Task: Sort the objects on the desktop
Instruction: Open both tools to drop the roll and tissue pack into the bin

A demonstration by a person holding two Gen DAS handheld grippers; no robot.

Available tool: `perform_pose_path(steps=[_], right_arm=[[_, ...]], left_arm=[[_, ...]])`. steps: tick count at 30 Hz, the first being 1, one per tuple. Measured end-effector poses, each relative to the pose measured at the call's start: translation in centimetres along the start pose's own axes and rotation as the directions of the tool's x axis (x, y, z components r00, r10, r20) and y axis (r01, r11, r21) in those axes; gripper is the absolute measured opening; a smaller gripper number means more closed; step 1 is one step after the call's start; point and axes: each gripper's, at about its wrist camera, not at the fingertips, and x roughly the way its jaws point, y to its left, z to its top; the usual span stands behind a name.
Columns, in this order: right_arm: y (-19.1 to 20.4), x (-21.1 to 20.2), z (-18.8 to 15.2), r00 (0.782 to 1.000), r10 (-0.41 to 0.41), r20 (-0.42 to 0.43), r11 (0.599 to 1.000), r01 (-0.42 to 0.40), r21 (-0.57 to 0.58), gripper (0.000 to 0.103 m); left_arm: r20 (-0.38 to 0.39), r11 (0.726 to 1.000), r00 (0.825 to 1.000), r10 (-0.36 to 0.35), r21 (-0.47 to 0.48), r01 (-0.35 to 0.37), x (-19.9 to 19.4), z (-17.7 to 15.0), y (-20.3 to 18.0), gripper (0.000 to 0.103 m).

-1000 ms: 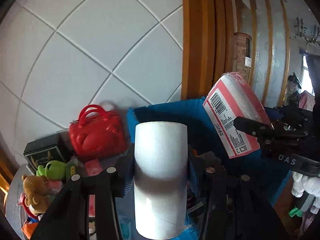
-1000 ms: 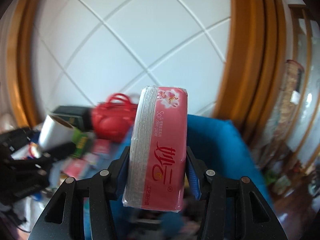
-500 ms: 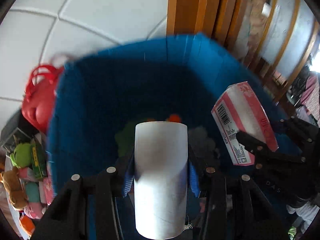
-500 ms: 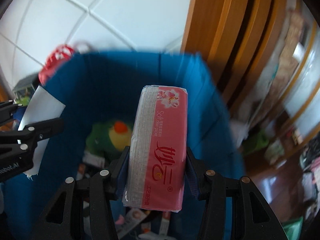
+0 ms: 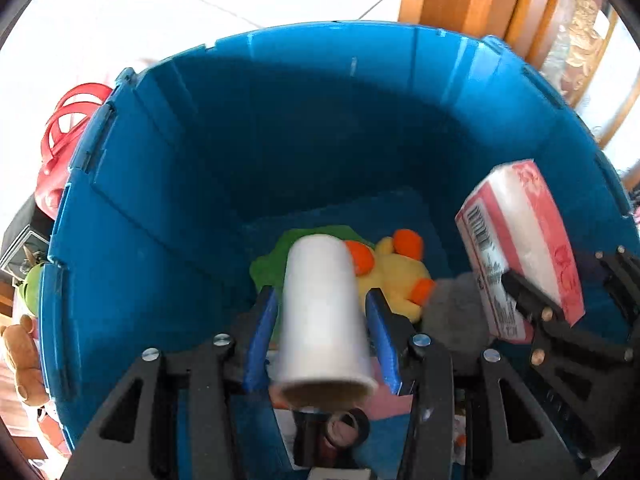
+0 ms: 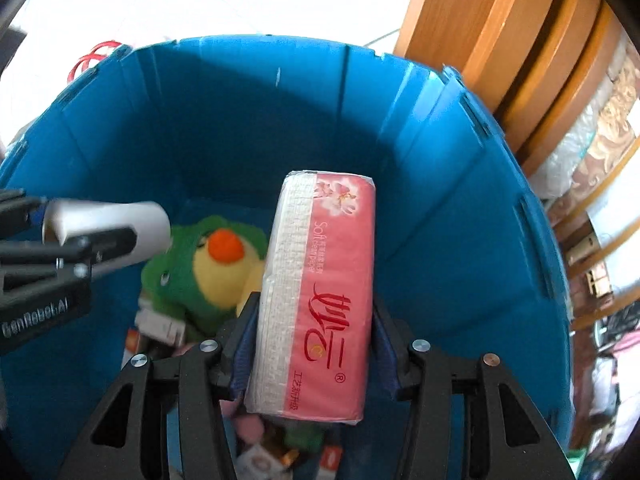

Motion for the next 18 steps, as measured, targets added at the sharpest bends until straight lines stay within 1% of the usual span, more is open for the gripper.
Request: perform_pose_path(steps=[2,3,4,5,6,8,9,10,11,12,14,16,18], right_arm=[[-0.1,0.9,0.6,1.0,-0.009,0.005,1.0,0.009,0.003,0.05],[-0.2,1.4,0.8,1.0,-0.016,0.005,1.0,0.016,0.001,0.05],[-0.2,1.9,0.8,1.0,-0.02,0.0,1.0,0.02,-0.005,0.05],[0.1,2.4,0.8,1.0,-0.018,-0.003,1.0,0.018,-0.005,0.05],[0.1,2.8,0.7,1.0,-0.011,-0.007,1.0,0.011,-0.004,0.051],[0.1,3.2,0.6,1.0,-0.005,-0.01,1.0,0.005,0.001,0.055],[0.0,3.2,0.6,1.0,-0.016,-0.009,1.0,0.016,0.003,0.066],[0.0,2.9,0.5,0.999,-0.038,0.001,0.999,0.038,0.0,0.082],[0.0,2.4,0.6,0.997,-0.072,0.022,0.997,0.072,-0.012,0.087],[0.0,1.9,0.6,0.996,-0.087,0.037,0.996,0.088,-0.021,0.09],[0.1,0.6,0.7,0.992,-0.113,0.064,0.993,0.116,-0.033,0.09],[0.1,-0.5,0.8,0.99,-0.121,0.069,0.992,0.123,-0.029,0.092],[0.4,-1.4,0.7,0.99,-0.117,0.073,0.992,0.12,-0.037,0.096]], left_arm=[[-0.009,1.0,1.0,0.009,0.0,-0.009,0.3,-0.1,0.0,0.047],[-0.016,1.0,1.0,0.01,-0.006,-0.01,0.5,-0.1,0.2,0.054],[-0.024,1.0,1.0,0.018,-0.009,-0.019,0.8,-0.2,0.3,0.058],[-0.032,1.0,0.999,0.029,-0.008,-0.029,1.1,-0.3,0.4,0.065],[-0.039,0.999,0.999,0.035,-0.01,-0.036,1.3,-0.3,0.4,0.069],[-0.056,0.999,0.998,0.029,-0.013,-0.03,1.5,-0.4,0.4,0.069],[-0.06,0.999,0.998,0.028,-0.015,-0.029,1.5,-0.3,0.4,0.069],[-0.059,0.999,0.998,0.03,-0.014,-0.031,1.3,-0.4,0.4,0.069],[-0.056,0.999,0.998,0.034,-0.012,-0.035,1.0,-0.5,0.5,0.069],[-0.054,0.999,0.998,0.039,-0.009,-0.04,0.8,-0.5,0.4,0.069],[-0.045,0.999,0.998,0.037,-0.008,-0.037,-0.2,-0.7,0.5,0.069],[-0.04,1.0,0.999,0.03,0.001,-0.03,-1.1,-0.9,0.3,0.069],[-0.033,1.0,0.999,0.017,0.018,-0.016,-2.3,-1.3,0.3,0.069]])
